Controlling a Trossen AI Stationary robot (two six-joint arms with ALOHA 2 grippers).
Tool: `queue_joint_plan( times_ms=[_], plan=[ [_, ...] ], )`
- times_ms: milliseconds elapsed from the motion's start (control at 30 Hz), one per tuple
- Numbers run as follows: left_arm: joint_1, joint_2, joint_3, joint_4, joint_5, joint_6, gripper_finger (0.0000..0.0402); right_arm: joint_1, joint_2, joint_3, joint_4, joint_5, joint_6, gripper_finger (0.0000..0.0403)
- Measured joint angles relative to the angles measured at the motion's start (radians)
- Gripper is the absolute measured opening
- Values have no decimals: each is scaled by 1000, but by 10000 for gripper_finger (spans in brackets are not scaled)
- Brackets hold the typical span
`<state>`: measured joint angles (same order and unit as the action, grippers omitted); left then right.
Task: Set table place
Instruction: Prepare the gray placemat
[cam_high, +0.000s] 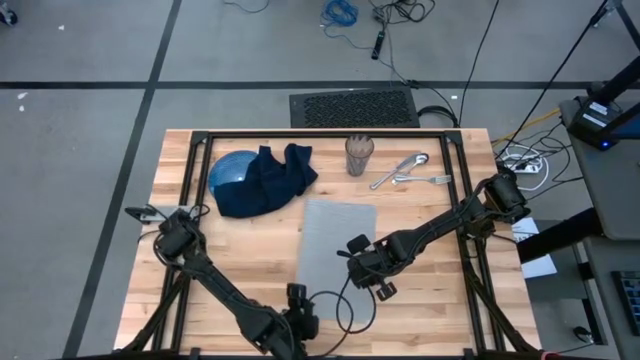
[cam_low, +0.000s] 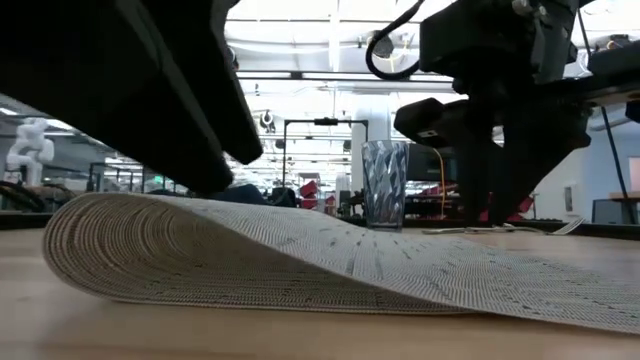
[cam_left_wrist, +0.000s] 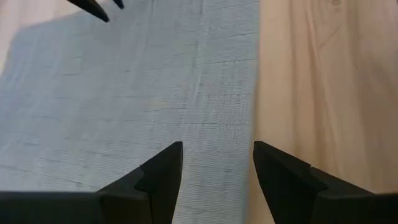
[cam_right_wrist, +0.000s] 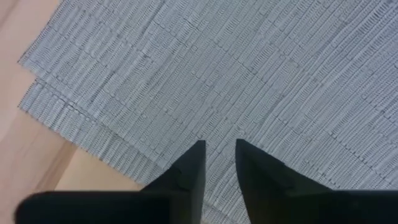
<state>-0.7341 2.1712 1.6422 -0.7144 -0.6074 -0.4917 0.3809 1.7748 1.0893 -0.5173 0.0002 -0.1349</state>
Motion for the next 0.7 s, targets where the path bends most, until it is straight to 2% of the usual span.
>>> queue_joint_plan(
  times_ms=[133,267,500,700],
  plan=[
    [-1,49,34,-5,14,-37,183,1,0,0,19,0,0,99],
    [-10,90,93,-19,16,-75,183,2,0,0,32,-1,0,104],
    [-13,170,174,-231,-70,-190,182,16,0,0,81,-4,9,105],
    [6,194,181,-297,-162,-288,182,48,0,0,103,-6,24,105]
  ],
)
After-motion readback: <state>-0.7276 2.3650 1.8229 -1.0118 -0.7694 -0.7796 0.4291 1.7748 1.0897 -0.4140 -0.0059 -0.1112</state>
